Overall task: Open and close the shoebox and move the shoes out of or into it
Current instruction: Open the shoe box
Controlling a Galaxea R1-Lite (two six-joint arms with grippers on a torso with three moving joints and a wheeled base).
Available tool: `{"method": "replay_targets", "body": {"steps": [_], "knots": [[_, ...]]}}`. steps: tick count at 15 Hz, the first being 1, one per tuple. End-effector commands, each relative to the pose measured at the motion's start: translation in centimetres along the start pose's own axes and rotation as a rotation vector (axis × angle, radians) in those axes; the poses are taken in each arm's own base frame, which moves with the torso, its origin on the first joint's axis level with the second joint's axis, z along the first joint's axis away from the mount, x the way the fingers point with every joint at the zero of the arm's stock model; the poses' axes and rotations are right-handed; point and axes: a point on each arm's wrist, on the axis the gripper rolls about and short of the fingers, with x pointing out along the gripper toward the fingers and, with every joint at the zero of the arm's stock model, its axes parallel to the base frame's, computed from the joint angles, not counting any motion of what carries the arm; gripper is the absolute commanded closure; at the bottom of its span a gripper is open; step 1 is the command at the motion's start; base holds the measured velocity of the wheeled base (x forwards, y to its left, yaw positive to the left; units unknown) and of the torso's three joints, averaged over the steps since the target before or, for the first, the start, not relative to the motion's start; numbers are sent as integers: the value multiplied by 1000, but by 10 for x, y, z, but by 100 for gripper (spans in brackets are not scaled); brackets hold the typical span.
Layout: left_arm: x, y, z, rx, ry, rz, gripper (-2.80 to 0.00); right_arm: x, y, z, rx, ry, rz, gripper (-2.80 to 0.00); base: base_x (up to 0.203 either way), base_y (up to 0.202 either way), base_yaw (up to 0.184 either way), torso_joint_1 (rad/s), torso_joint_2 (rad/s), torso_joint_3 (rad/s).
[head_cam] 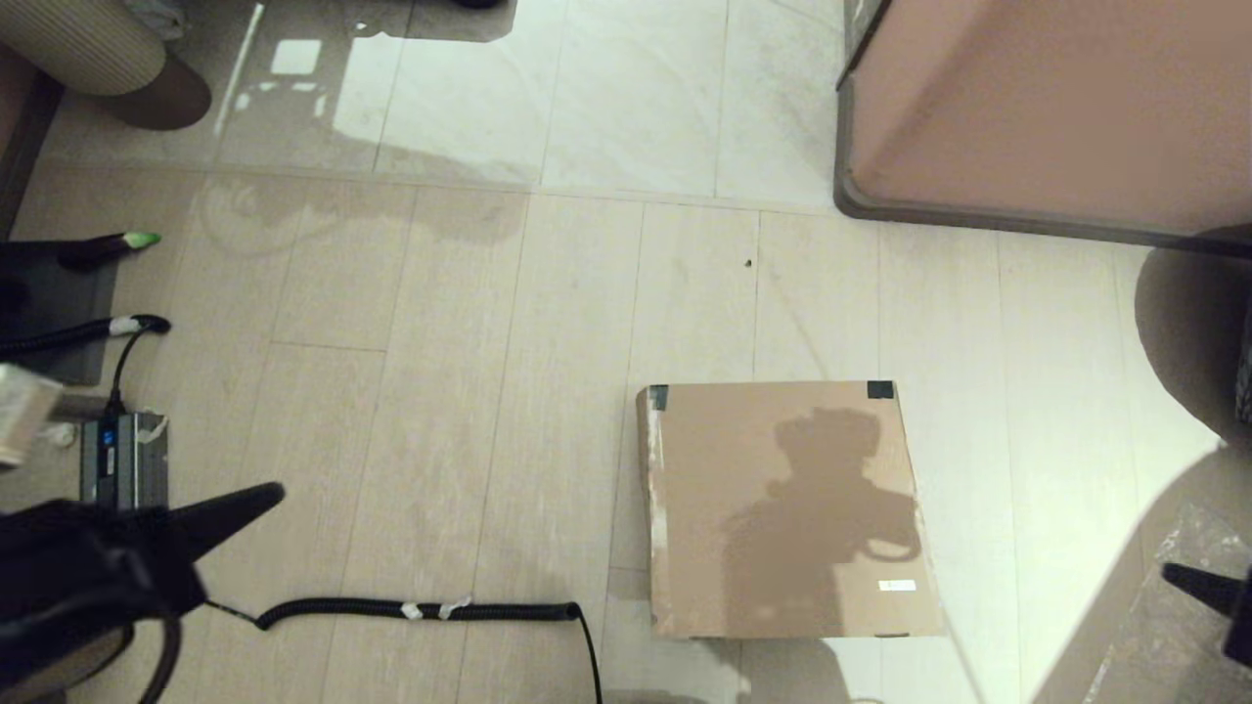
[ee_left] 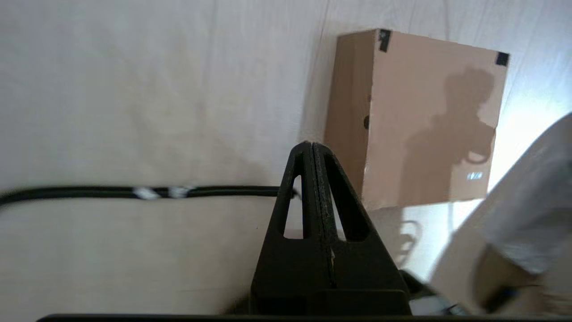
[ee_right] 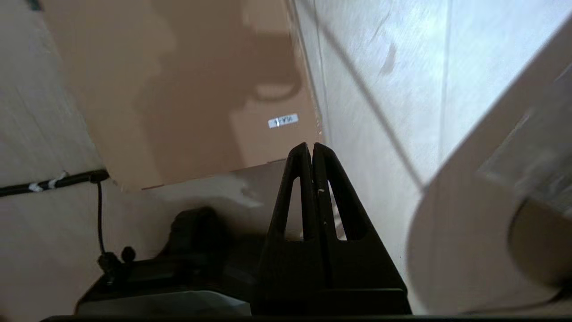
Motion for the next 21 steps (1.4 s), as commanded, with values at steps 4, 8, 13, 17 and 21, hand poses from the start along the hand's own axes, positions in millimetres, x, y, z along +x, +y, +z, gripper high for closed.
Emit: {"method": "replay_targets", "body": {"steps": [4, 8, 13, 17, 21], "knots": [[124, 4, -44, -73, 192, -84, 0, 144, -18, -12, 121, 331, -21, 0, 0, 0, 0, 0, 0, 0], [171, -25, -67, -38, 210, -187, 0, 210, -47, -21, 145, 252, 43, 0, 0, 0, 0, 0, 0, 0], [184, -40, -72, -21, 206, -220, 0, 261, -71, -41, 145, 182, 131, 0, 0, 0, 0, 0, 0, 0], [195, -40, -85, -26, 242, -216, 0, 275, -78, -48, 144, 186, 128, 0, 0, 0, 0, 0, 0, 0], [237, -64, -109, -28, 199, -218, 0, 276, -74, -59, 145, 226, 131, 0, 0, 0, 0, 0, 0, 0]]}}
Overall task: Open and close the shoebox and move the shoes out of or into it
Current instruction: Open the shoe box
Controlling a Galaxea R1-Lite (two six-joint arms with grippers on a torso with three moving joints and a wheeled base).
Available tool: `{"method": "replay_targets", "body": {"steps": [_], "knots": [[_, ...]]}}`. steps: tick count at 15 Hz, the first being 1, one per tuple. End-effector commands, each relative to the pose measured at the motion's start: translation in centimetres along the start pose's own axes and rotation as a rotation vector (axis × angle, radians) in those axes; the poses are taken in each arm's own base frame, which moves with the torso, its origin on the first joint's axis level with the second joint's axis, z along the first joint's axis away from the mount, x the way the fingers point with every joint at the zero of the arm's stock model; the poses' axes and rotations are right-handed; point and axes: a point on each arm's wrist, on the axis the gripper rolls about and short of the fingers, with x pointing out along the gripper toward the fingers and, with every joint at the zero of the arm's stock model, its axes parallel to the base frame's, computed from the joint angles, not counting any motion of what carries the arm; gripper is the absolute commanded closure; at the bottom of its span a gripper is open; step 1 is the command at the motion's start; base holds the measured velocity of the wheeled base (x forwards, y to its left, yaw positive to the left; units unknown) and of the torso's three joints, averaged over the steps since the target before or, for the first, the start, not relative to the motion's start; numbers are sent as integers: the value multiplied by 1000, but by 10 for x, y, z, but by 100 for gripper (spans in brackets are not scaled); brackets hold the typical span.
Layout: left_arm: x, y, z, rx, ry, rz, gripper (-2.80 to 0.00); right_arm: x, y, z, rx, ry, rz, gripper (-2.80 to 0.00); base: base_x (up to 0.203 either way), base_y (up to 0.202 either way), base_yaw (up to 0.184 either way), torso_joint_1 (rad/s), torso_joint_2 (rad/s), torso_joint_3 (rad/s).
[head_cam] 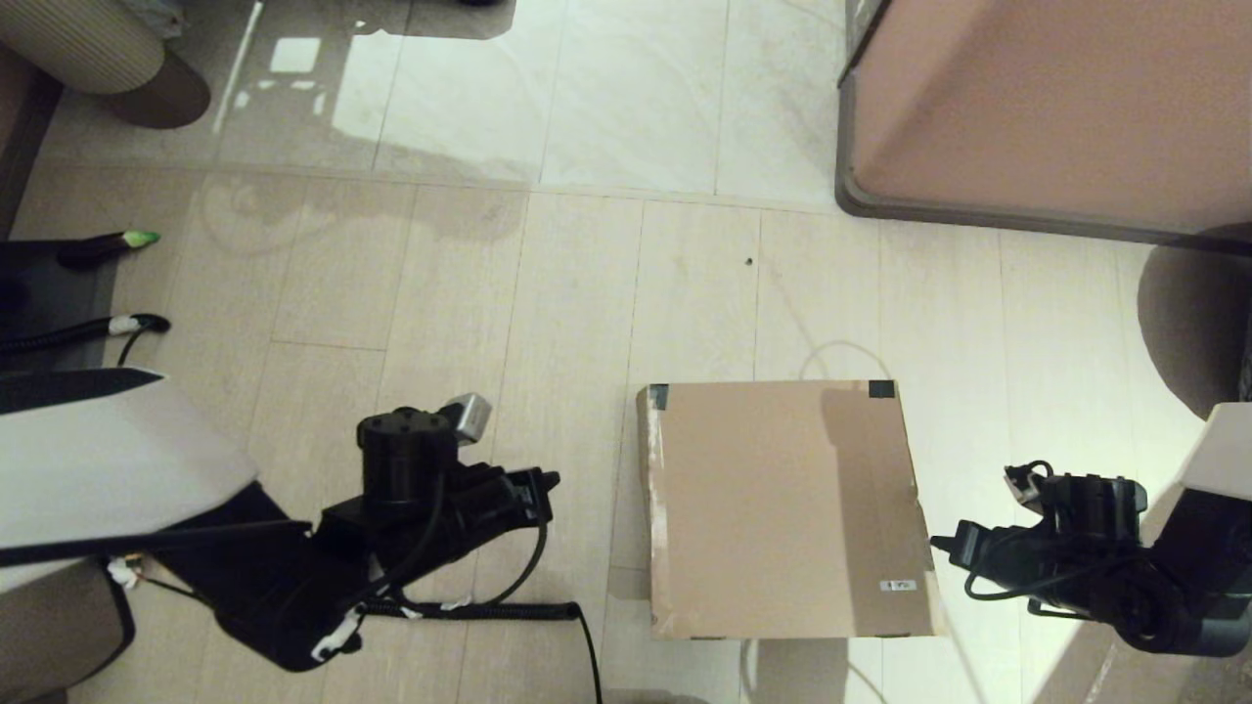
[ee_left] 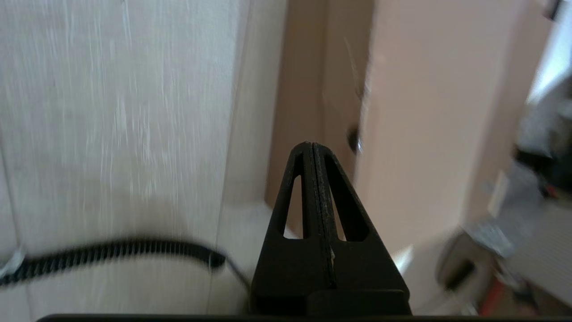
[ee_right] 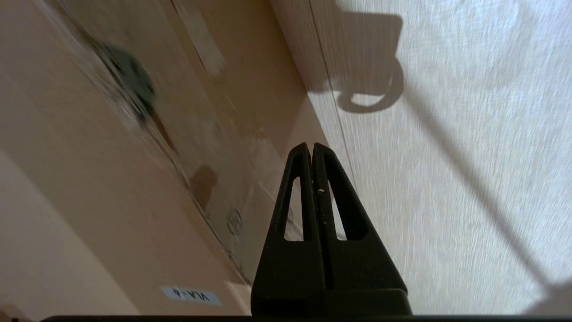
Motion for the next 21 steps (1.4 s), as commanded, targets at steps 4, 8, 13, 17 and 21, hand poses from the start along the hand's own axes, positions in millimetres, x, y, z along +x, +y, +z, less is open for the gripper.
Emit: {"method": "replay_targets", "body": {"steps": [4, 8, 13, 17, 21], "knots": [[38, -3, -36, 5, 55, 21, 0, -1, 14, -24, -16, 62, 28, 0, 0, 0, 0, 0, 0, 0], [43, 4, -42, -38, 28, 45, 0, 8, 48, -39, -69, 104, 79, 0, 0, 0, 0, 0, 0, 0], [29, 30, -36, -67, 22, 118, 0, 11, 79, -42, -46, 100, 129, 0, 0, 0, 0, 0, 0, 0], [43, 46, -50, -68, -12, 127, 0, 9, 74, -46, -21, 104, 81, 0, 0, 0, 0, 0, 0, 0], [54, 36, -67, -51, 10, 90, 0, 19, 71, -46, -16, 64, 28, 0, 0, 0, 0, 0, 0, 0]]}}
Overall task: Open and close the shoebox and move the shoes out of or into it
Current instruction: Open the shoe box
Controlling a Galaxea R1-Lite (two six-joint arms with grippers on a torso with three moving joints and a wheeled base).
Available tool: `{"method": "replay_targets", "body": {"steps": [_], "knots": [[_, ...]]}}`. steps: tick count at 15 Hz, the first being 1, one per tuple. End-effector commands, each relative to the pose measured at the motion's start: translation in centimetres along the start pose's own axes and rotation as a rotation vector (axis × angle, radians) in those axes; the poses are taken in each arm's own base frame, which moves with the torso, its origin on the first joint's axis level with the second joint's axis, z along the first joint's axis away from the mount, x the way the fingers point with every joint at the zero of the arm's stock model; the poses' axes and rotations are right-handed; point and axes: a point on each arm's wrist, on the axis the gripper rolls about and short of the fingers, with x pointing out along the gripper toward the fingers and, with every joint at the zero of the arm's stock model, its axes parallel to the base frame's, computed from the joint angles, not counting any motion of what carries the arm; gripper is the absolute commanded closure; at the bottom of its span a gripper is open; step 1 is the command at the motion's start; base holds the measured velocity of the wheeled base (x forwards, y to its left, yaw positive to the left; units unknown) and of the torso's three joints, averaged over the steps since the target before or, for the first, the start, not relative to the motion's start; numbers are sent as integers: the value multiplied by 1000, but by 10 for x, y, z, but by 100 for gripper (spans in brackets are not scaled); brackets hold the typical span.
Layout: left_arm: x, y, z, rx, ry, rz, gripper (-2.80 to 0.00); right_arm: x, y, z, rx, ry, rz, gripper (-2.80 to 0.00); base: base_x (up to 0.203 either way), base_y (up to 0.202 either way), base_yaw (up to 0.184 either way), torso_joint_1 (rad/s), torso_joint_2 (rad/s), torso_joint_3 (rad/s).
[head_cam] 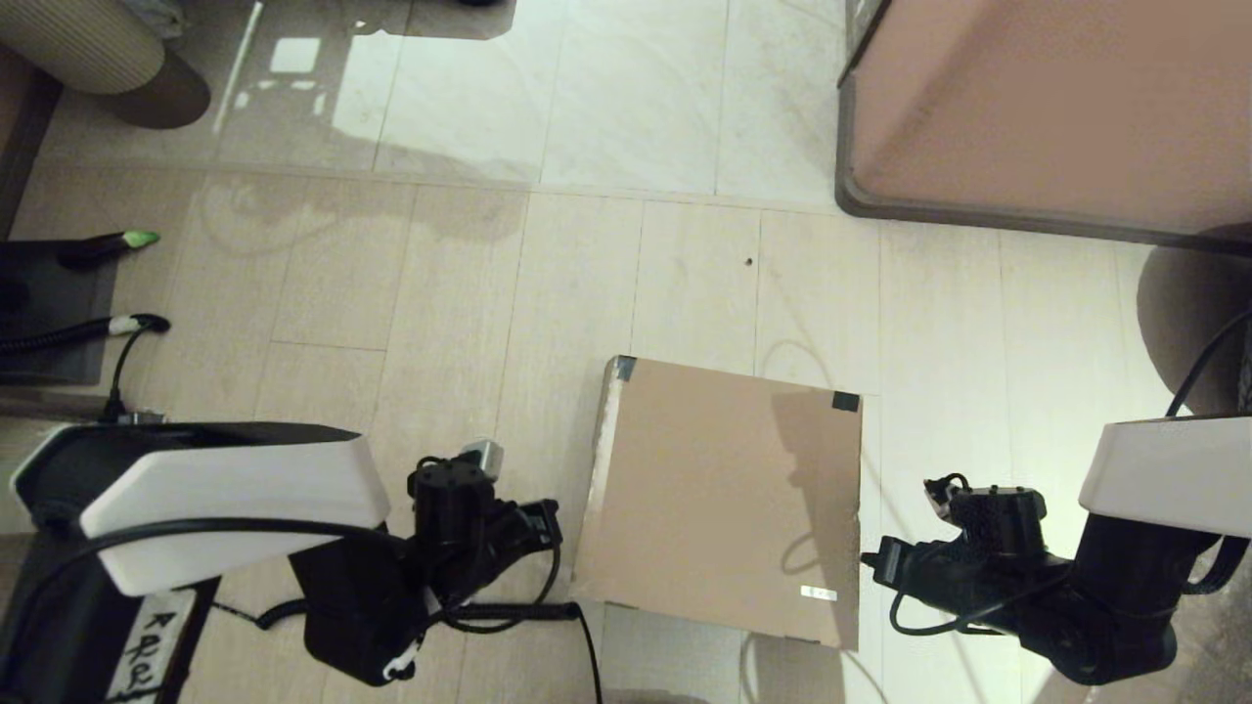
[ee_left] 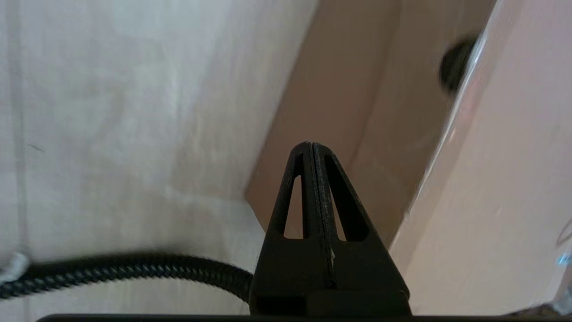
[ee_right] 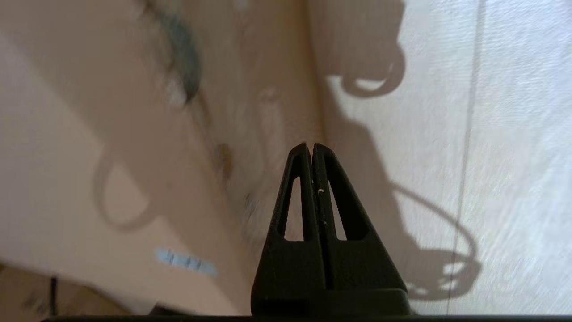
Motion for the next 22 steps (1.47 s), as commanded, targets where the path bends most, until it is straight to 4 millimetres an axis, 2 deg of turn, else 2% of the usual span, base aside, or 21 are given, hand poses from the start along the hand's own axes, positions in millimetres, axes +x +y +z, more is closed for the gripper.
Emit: {"method": "replay_targets", "body": {"steps": [1, 4, 10, 13, 17, 20, 22], "knots": [[6, -9, -9, 5, 12, -18, 0, 3, -3, -5, 8, 11, -14, 0, 0, 0, 0, 0, 0, 0], [15, -27, -16, 22, 9, -21, 0, 2, -4, -5, 26, 5, -30, 0, 0, 0, 0, 0, 0, 0], [18, -31, -32, 31, 52, 6, 0, 6, -7, -8, 29, -9, -68, 0, 0, 0, 0, 0, 0, 0], [14, -37, -32, 25, 55, -5, 0, 4, -8, -11, 40, 4, -74, 0, 0, 0, 0, 0, 0, 0], [15, -33, -32, 19, 58, 30, 0, 9, -5, -12, 34, 1, -61, 0, 0, 0, 0, 0, 0, 0], [17, -38, -30, -51, 71, 29, 0, 16, -5, -11, 65, -105, 11, 0, 0, 0, 0, 0, 0, 0], [13, -43, -23, -62, 66, 21, 0, 9, -6, -20, 110, -88, 59, 0, 0, 0, 0, 0, 0, 0]]}}
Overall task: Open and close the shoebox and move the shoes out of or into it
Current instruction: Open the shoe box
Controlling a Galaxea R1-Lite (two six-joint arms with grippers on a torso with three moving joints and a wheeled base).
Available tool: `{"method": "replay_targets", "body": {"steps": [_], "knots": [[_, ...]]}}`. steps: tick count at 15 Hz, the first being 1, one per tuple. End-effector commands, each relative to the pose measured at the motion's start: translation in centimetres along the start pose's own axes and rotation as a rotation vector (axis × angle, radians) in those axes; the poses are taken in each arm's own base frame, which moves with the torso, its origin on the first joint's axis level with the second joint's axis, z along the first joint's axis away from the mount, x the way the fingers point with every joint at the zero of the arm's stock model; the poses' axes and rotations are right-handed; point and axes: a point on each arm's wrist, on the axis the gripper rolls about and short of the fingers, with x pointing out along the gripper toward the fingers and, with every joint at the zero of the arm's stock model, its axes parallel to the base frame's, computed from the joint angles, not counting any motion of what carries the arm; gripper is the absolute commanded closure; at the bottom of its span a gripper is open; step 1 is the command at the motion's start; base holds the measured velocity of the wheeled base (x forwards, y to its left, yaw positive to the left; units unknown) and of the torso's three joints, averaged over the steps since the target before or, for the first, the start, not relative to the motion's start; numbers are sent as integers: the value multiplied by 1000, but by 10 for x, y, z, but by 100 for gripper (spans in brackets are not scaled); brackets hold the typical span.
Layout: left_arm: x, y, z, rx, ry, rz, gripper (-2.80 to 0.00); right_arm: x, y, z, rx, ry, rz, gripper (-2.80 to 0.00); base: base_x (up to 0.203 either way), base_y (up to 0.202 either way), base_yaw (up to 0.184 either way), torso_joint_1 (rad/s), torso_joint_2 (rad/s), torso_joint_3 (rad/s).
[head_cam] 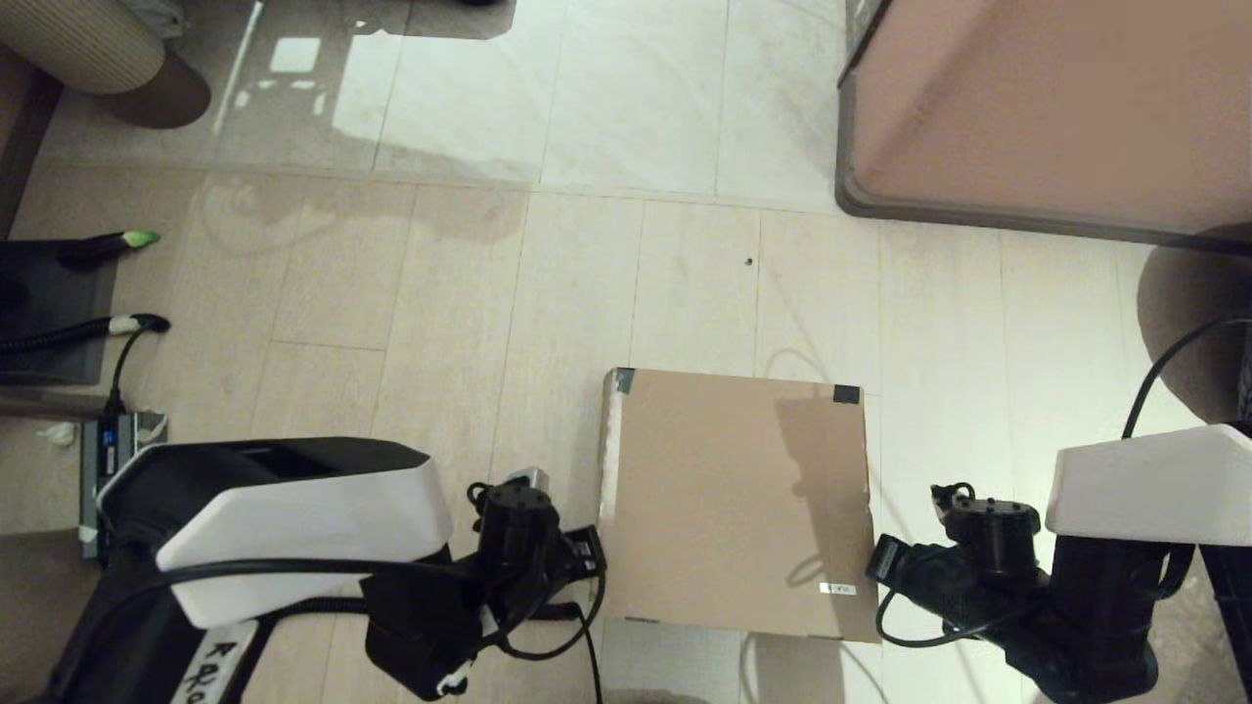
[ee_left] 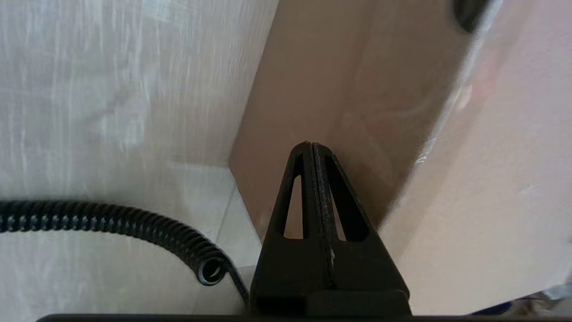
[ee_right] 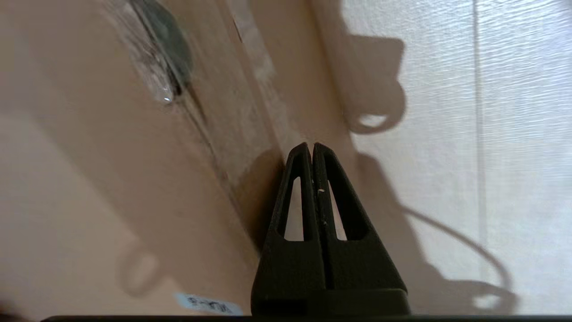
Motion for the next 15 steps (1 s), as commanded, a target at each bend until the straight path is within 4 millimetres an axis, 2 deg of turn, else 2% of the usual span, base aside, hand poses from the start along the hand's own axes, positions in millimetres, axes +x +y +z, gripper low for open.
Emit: {"method": "replay_targets", "body": {"steps": [1, 4, 9, 15], "knots": [[-7, -7, 10, -6, -27, -22, 0, -10, -1, -9, 45, 28, 37, 0, 0, 0, 0, 0, 0, 0], [-21, -16, 10, -16, -18, -45, 0, -30, 11, -1, 186, 64, 150, 0, 0, 0, 0, 0, 0, 0], [-38, -30, 13, -37, -24, -78, 0, -55, 18, 1, 246, 97, 194, 0, 0, 0, 0, 0, 0, 0], [-57, -34, 27, -44, -61, -93, 0, -70, 16, -2, 429, 156, 229, 0, 0, 0, 0, 0, 0, 0]]}}
